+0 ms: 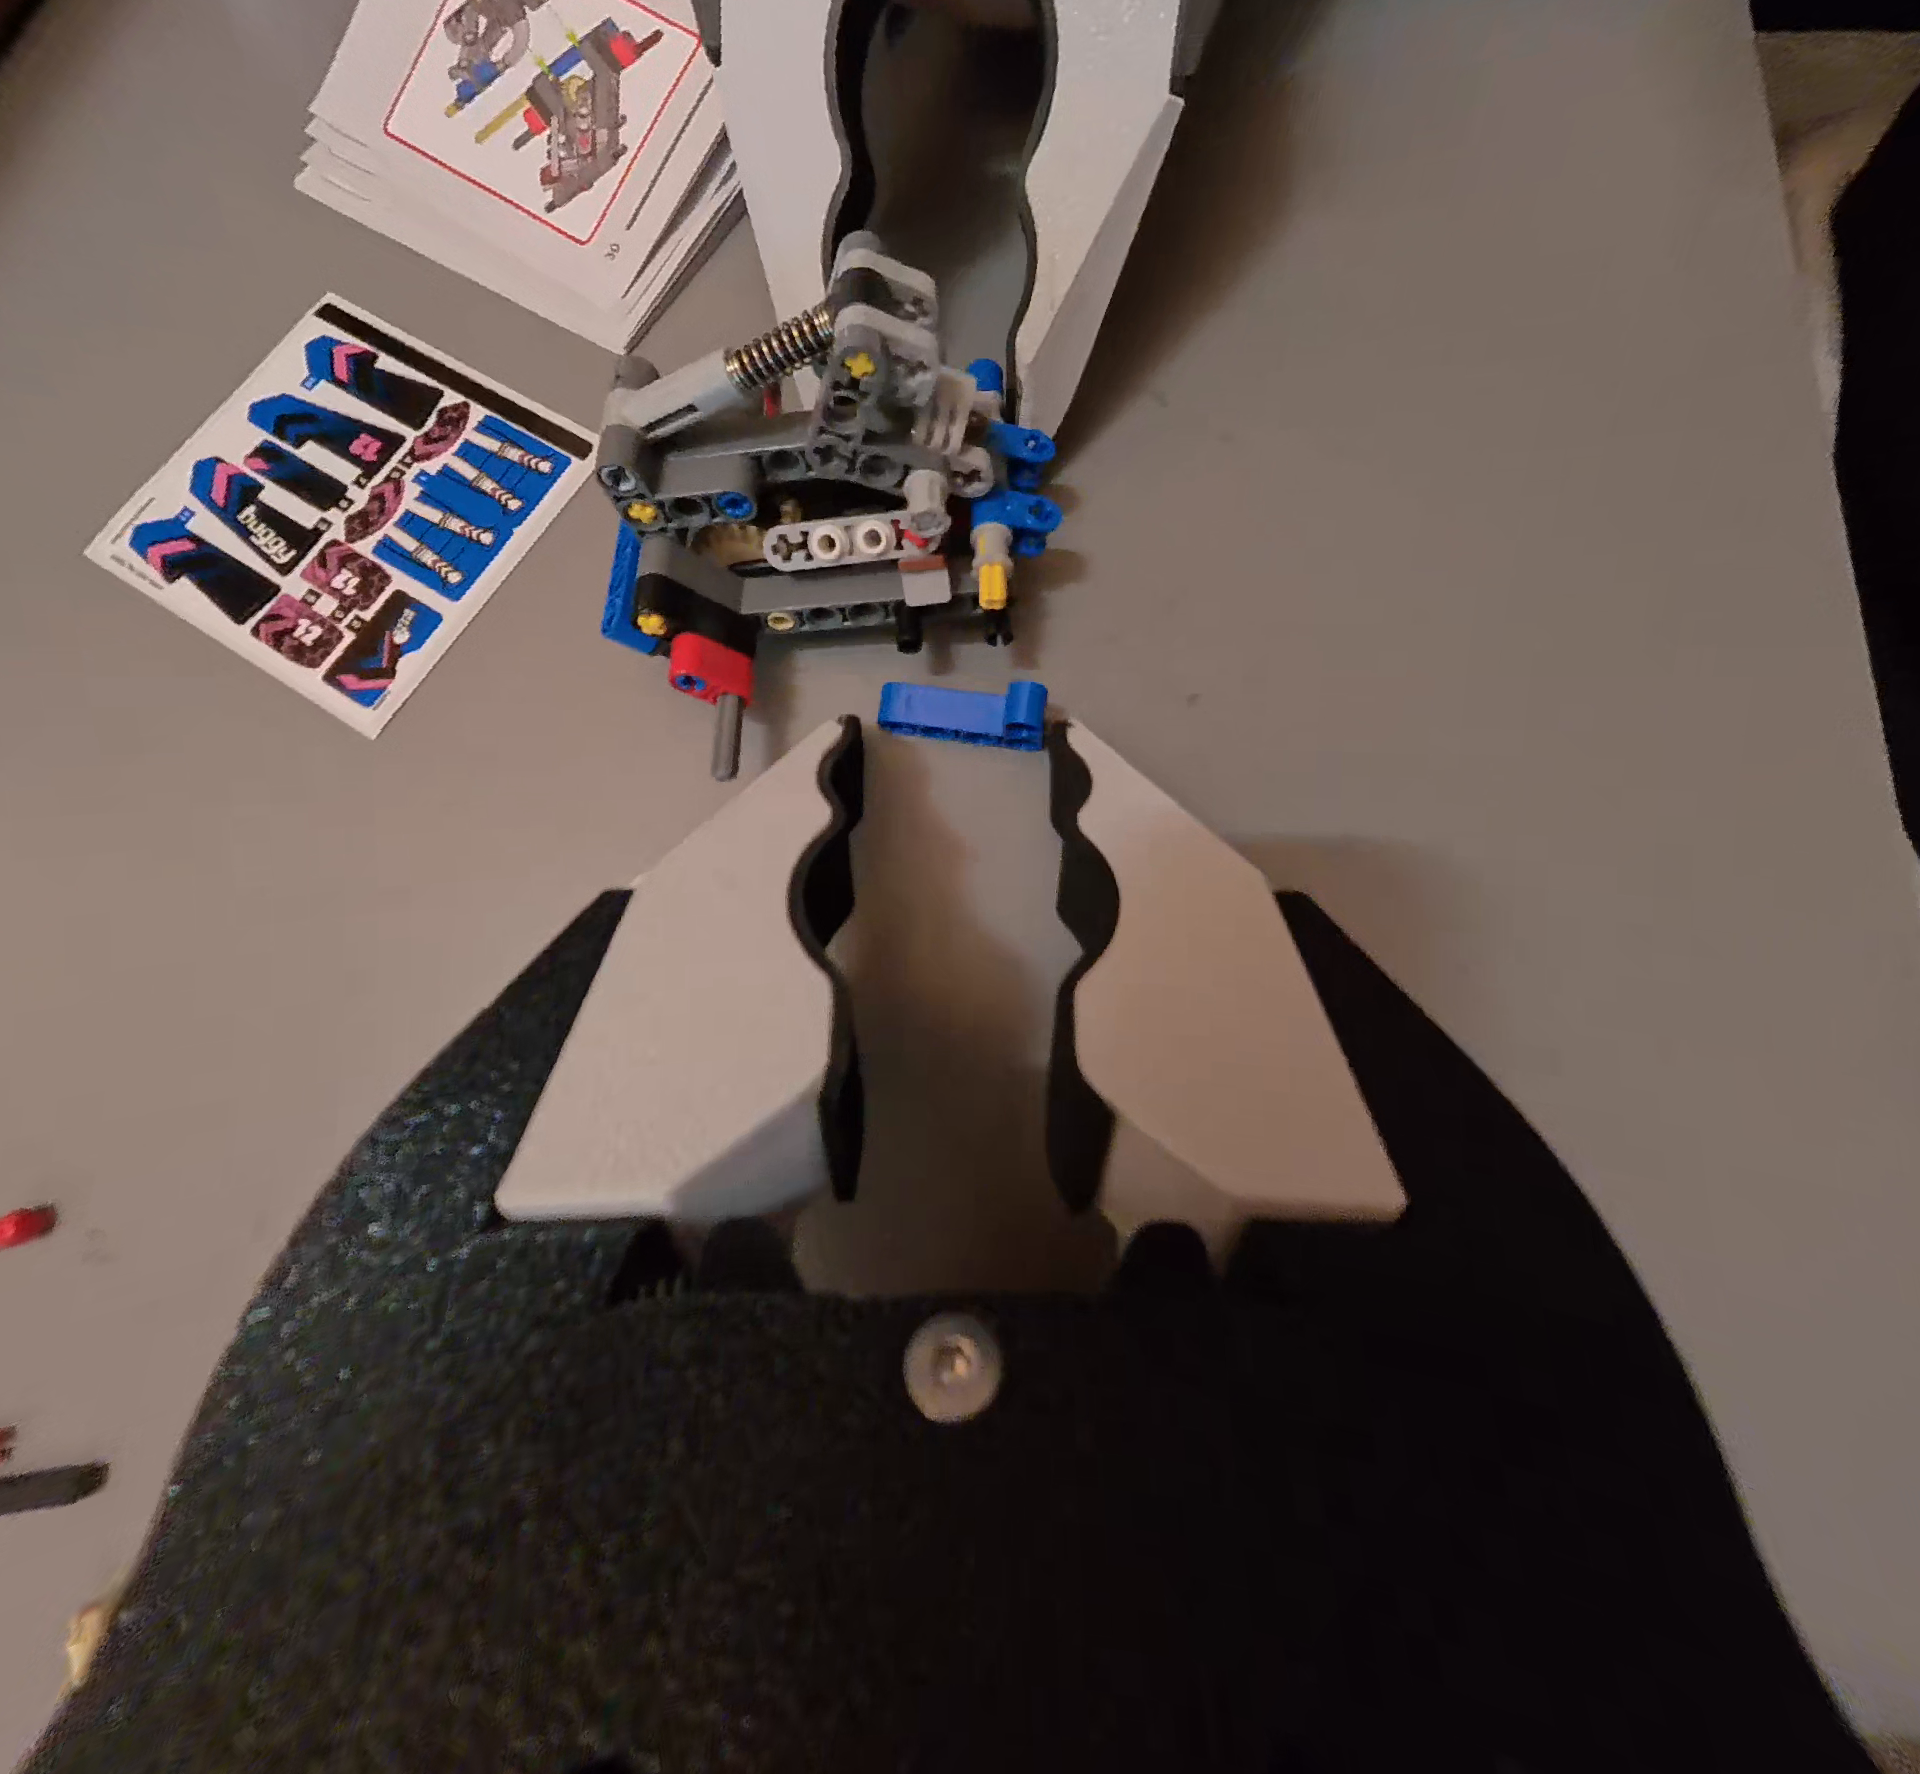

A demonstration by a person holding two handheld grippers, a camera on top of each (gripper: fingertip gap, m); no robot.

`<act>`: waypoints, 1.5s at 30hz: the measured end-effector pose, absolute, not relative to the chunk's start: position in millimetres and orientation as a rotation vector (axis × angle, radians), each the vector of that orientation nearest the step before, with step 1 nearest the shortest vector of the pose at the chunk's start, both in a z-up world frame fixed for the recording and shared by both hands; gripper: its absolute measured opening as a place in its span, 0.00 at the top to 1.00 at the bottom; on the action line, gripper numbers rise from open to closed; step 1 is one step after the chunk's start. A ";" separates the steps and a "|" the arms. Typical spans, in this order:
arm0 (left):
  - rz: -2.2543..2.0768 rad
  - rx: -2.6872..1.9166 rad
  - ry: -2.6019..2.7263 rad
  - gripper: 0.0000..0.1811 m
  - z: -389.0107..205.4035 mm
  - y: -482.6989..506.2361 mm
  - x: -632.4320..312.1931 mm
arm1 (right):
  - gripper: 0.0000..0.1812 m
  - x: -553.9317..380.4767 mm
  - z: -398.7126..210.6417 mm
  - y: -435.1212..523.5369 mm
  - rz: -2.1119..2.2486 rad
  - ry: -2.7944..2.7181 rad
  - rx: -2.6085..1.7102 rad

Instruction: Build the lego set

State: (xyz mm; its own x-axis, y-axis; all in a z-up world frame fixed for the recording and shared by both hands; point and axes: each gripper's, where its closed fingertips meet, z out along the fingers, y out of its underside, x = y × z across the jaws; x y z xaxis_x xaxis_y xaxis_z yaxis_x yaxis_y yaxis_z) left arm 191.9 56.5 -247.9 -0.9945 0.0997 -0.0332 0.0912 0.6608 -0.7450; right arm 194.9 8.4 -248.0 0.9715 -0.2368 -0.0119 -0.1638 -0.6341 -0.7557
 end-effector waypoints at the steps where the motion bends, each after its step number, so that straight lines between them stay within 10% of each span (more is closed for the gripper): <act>1: 1.277 -0.179 -2.848 0.82 -248.0 57.9 192.4 | 0.82 194.9 -248.0 8.3 -0.111 0.279 -2.270; 45: 1.311 -0.076 -2.890 0.84 -246.6 53.4 196.9 | 0.82 194.9 -248.0 8.4 -0.112 0.278 -2.270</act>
